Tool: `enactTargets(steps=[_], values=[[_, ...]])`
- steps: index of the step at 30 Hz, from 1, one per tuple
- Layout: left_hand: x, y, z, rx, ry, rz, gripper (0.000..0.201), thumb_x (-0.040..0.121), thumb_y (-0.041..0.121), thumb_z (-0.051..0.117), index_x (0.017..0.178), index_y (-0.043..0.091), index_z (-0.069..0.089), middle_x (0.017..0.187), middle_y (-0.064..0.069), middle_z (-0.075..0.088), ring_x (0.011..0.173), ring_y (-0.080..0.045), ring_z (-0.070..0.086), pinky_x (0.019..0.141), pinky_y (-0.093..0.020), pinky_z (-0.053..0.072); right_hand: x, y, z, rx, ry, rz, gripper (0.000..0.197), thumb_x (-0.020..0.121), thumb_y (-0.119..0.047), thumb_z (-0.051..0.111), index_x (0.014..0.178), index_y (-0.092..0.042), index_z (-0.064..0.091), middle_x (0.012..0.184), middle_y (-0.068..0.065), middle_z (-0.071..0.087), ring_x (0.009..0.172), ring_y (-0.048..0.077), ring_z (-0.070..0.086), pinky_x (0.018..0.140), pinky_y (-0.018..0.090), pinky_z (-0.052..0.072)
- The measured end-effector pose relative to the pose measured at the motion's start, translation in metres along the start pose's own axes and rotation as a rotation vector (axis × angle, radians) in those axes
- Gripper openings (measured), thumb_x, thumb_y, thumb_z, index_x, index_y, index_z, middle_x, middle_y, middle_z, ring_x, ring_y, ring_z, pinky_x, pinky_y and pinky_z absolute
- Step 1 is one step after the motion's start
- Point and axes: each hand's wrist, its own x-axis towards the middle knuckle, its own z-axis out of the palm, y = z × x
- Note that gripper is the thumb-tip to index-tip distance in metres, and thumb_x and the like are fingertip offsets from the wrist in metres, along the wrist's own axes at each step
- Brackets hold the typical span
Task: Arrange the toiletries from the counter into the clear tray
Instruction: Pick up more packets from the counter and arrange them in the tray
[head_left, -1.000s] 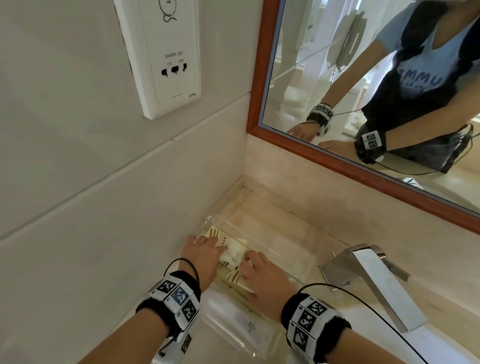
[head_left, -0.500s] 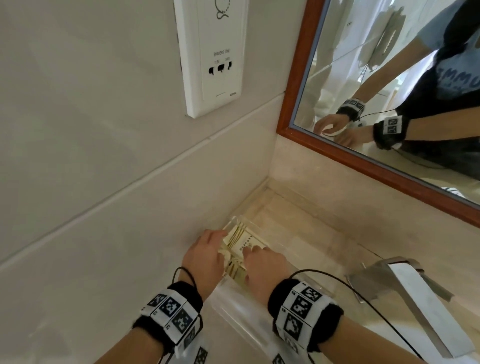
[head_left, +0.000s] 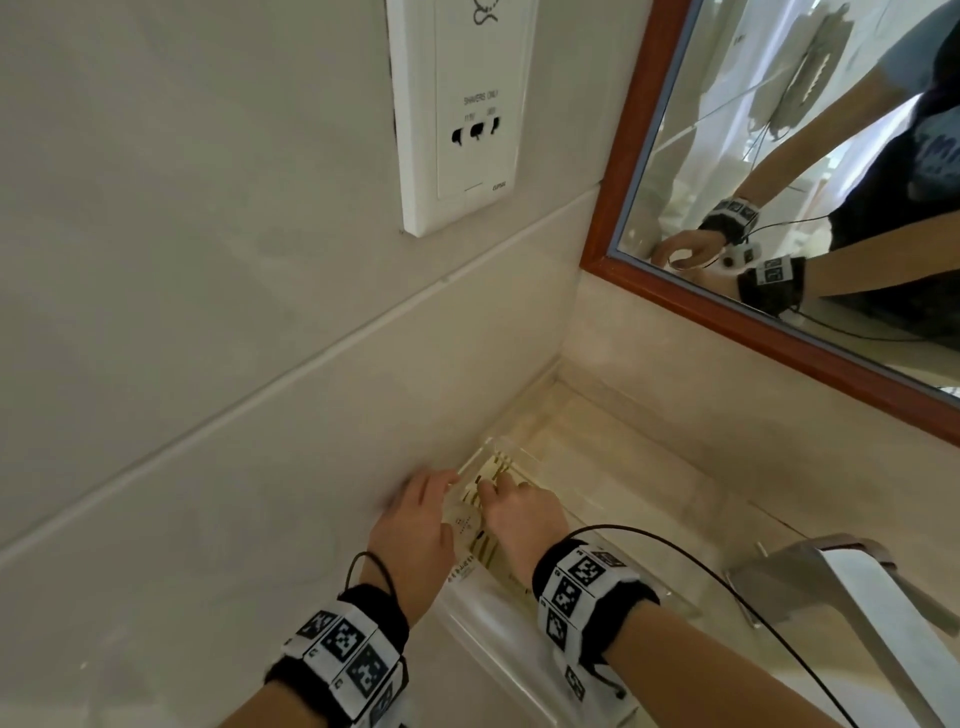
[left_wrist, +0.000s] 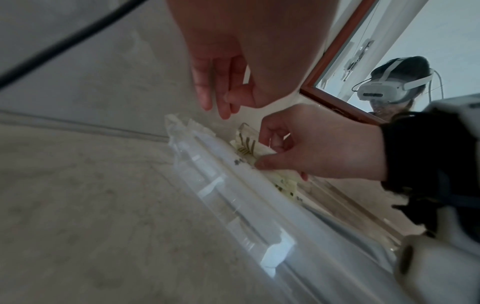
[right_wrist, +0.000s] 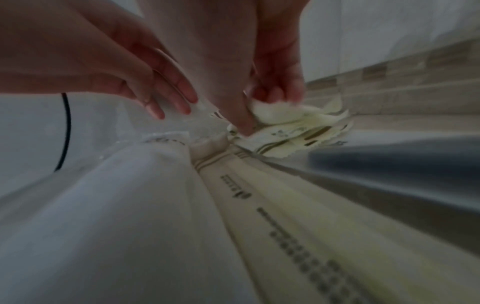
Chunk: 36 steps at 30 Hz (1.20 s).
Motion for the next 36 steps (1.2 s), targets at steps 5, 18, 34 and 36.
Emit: enactTargets(steps=[5, 18, 34, 36], values=[[0.000, 0.000, 0.005, -0.010, 0.005, 0.040, 0.051, 0.078, -0.008, 0.053, 0.124, 0.013, 0.053, 0.120, -0.003, 0.057, 0.103, -0.019, 0.059, 0.082, -0.025, 0.047, -0.001, -0.005, 0.013, 0.124, 0.094, 0.080, 0.037, 0.023, -0.014, 0.089, 0.047, -0.012, 0.062, 0.052, 0.002, 0.057, 0.040, 0.015, 0.054, 0.030, 0.016, 0.026], [0.006, 0.003, 0.025, 0.162, -0.160, 0.229, 0.053, 0.040, -0.004, 0.085, 0.091, 0.009, 0.075, 0.091, -0.003, 0.077, 0.081, -0.015, 0.075, 0.065, -0.026, 0.059, -0.014, -0.003, 0.036, 0.169, 0.118, 0.198, 0.036, 0.026, -0.017, 0.090, 0.054, -0.005, 0.071, 0.069, 0.014, 0.072, 0.064, 0.020, 0.072, 0.031, 0.017, 0.043], [0.034, 0.026, 0.030, 0.210, -0.367, 0.224, 0.060, 0.092, 0.029, 0.014, 0.145, 0.003, 0.023, 0.158, -0.010, 0.015, 0.147, -0.017, 0.013, 0.118, -0.019, 0.007, -0.014, -0.003, 0.036, 0.187, 0.116, 0.180, 0.024, 0.061, -0.024, 0.063, 0.065, -0.008, 0.079, 0.074, 0.011, 0.077, 0.070, 0.017, 0.075, 0.030, 0.019, 0.045], [0.033, 0.025, 0.031, 0.179, -0.370, 0.240, 0.085, 0.073, 0.041, -0.001, 0.144, 0.002, 0.027, 0.156, -0.012, 0.019, 0.146, -0.020, 0.016, 0.118, -0.020, 0.006, -0.012, -0.002, 0.035, 0.174, 0.088, 0.186, 0.028, 0.063, -0.025, 0.059, 0.068, -0.007, 0.079, 0.073, 0.011, 0.077, 0.070, 0.017, 0.075, 0.031, 0.018, 0.044]])
